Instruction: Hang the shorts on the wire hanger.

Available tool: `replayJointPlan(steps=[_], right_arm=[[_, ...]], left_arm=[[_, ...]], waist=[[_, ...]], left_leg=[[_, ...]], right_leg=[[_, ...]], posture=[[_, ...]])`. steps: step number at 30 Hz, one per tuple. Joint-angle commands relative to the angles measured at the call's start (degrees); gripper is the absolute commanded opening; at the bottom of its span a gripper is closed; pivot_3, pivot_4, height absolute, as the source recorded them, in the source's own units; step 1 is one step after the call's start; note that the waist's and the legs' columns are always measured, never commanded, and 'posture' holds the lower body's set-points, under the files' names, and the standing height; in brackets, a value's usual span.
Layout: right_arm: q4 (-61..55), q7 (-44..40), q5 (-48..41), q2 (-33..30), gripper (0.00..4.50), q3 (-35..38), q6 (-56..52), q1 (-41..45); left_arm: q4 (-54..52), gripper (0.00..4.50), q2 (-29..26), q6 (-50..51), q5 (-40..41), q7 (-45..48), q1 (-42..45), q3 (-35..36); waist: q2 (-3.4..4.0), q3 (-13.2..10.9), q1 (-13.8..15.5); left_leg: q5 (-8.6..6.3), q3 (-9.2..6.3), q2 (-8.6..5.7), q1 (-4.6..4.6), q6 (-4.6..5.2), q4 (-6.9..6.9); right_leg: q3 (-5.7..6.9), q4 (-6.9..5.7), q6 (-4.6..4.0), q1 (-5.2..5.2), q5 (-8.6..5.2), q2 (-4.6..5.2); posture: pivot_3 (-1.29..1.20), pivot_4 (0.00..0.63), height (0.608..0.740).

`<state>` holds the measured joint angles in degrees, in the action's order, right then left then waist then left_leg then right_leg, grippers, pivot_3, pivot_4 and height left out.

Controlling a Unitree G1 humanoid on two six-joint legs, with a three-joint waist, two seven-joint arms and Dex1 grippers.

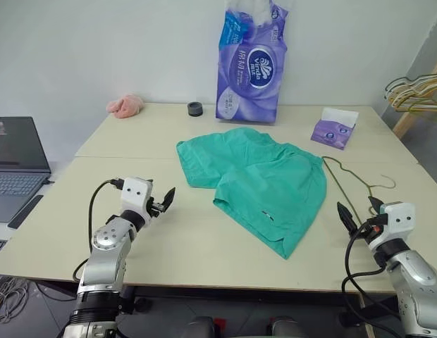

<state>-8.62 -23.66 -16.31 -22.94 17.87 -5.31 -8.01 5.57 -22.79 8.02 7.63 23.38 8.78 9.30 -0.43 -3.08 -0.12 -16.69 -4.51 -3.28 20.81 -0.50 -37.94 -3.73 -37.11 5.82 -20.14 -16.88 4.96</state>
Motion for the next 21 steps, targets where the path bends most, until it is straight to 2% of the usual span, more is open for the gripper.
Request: replayJointPlan(steps=[1,12,19,21], right_arm=[[-2.38,-0.21,0.52,-1.03,4.48,-0.13,0.87,1.46],[-3.28,-2.50,1.51,-2.88,4.48,-1.88,1.85,2.00],[-3.89,-3.63,2.19,-3.39,4.48,-2.67,3.01,1.83],[-4.15,-4.08,2.17,-3.64,4.50,-2.66,3.23,1.41]], left_arm=[[-0.20,3.67,-0.31,-1.97,0.14,-1.23,0.06,1.60],[0.44,3.67,-1.21,-3.89,-1.11,-1.19,0.75,0.24],[1.57,3.67,-0.87,-3.12,0.89,1.47,1.76,0.29],[1.48,4.00,-0.62,-3.10,1.28,2.32,2.21,-0.22]], waist=[[0.00,0.00,0.02],[0.00,0.04,0.07],[-0.07,0.24,-0.02],[-0.08,0.27,-0.04]], left_leg=[[0.00,0.00,0.00,0.00,0.00,0.01],[0.00,0.00,-0.01,0.00,0.00,0.00],[0.00,0.01,0.00,0.00,0.00,0.00],[0.00,0.01,0.00,0.00,0.00,0.00]], right_leg=[[0.00,0.00,0.00,0.00,0.00,0.00],[0.00,0.00,0.00,-0.01,0.00,0.00],[0.00,0.00,0.00,-0.01,0.00,0.00],[0.00,0.00,0.00,-0.01,0.00,0.00]], posture=[[0.00,0.020,0.740],[-0.01,0.006,0.740],[-0.04,0.000,0.740],[-0.05,0.000,0.740]])
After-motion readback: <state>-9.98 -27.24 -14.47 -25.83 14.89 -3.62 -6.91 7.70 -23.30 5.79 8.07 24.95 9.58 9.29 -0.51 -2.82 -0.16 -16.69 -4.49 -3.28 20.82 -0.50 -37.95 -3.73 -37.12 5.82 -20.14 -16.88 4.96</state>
